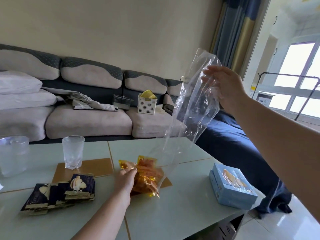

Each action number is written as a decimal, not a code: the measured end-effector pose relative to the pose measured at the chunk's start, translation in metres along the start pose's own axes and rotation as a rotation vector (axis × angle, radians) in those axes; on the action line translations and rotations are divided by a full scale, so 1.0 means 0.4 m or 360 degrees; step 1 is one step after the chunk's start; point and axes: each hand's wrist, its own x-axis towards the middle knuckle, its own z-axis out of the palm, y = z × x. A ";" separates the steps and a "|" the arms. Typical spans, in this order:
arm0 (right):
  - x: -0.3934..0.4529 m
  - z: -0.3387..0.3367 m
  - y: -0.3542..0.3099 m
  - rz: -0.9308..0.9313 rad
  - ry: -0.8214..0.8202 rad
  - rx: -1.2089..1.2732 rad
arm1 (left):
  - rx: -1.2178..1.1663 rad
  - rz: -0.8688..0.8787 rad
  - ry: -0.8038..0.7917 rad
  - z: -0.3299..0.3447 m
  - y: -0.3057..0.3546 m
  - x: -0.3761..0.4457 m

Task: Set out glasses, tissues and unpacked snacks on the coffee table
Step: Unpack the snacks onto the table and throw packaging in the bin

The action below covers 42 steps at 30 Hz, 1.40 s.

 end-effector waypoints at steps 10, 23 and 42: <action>-0.007 -0.110 -0.091 0.0179 -0.0421 0.0018 | 0.0558 0.0768 -0.0098 0.100 0.223 -0.065; -0.096 -0.316 -0.155 0.0264 -0.0486 -0.0253 | 0.0768 0.1079 -0.0780 0.318 0.371 -0.124; -0.317 -0.535 0.158 0.0889 -0.0335 0.0260 | -0.0298 0.0366 -0.0659 0.389 0.261 -0.146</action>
